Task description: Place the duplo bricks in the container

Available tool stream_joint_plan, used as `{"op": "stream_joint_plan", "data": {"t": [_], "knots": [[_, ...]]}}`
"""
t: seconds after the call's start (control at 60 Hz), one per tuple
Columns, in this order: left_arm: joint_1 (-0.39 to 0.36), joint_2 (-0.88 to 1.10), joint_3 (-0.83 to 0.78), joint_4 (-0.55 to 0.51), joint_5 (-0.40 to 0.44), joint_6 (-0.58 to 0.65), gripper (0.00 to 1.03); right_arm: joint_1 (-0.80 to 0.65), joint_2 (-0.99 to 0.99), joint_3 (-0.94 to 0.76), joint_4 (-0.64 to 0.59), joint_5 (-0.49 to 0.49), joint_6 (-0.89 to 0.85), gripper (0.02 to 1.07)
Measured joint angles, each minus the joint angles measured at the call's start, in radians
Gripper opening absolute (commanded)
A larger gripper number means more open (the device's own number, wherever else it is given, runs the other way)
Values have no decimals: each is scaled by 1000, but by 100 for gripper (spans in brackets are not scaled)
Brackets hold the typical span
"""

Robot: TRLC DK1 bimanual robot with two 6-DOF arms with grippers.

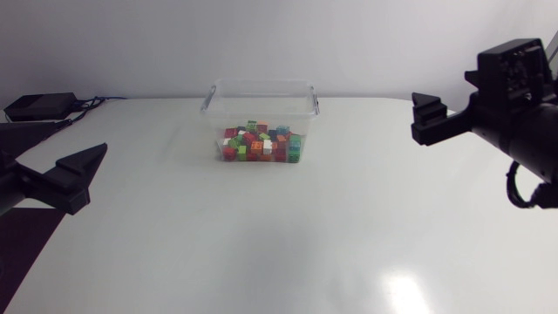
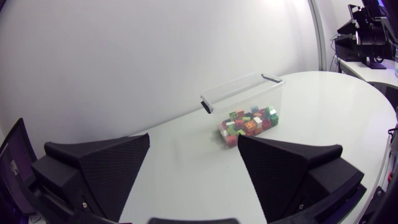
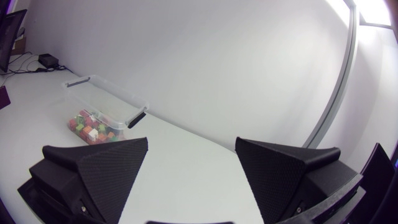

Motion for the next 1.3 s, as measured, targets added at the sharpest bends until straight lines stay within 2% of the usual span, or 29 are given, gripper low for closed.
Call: {"op": "stream_joint_plan", "data": {"t": [0.35, 0.617, 1.133, 1.3], "knots": [[79, -151, -126, 11, 0, -83, 98, -30, -416, -186, -153, 31, 0, 103], [66, -253, -260, 72, -44, -161, 99, -109, -564, -349, -144, -51, 77, 103], [8, -457, -511, 218, -127, -312, 99, -275, -819, -657, -43, -240, 286, 103], [1, -482, -538, 229, -135, -337, 99, -295, -851, -695, -38, -259, 315, 103]]}}
